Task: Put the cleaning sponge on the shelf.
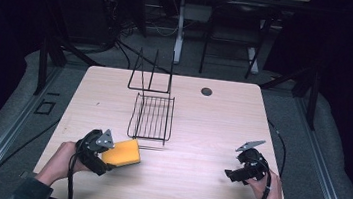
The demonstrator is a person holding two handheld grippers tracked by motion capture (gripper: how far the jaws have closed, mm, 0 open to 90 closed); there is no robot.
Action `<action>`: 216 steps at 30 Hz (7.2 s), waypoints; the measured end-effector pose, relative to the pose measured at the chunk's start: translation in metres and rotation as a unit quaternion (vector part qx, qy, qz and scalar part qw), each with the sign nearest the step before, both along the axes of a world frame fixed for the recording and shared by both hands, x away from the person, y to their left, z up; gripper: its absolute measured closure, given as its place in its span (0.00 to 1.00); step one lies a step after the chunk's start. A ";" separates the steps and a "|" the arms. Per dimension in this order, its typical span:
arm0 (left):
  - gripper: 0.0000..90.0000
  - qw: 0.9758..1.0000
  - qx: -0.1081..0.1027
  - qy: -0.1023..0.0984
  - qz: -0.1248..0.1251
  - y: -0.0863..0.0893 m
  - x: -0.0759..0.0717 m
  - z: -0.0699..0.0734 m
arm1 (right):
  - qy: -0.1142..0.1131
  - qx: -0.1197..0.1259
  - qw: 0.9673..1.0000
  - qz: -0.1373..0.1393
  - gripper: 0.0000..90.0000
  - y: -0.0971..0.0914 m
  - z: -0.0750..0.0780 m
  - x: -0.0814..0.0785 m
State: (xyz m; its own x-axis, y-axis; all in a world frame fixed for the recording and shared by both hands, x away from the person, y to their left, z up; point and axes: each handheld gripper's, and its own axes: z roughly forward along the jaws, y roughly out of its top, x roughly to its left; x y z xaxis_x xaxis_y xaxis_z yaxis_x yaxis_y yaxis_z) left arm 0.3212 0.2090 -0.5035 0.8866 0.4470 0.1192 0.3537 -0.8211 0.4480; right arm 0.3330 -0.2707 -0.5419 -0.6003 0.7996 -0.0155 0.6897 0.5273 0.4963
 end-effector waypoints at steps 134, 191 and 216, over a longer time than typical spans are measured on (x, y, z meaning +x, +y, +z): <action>0.25 0.994 -0.017 -0.055 -0.094 -0.048 0.122 0.013 | -0.008 -0.003 1.000 0.001 0.15 0.000 0.002 -0.002; 0.23 0.990 0.032 -0.014 -0.135 -0.067 0.145 -0.010 | -0.005 -0.002 1.000 -0.002 0.15 -0.002 0.000 -0.004; 0.03 0.995 -0.021 -0.009 -0.095 -0.062 0.146 0.000 | -0.009 -0.002 1.000 -0.004 0.15 -0.004 0.002 -0.004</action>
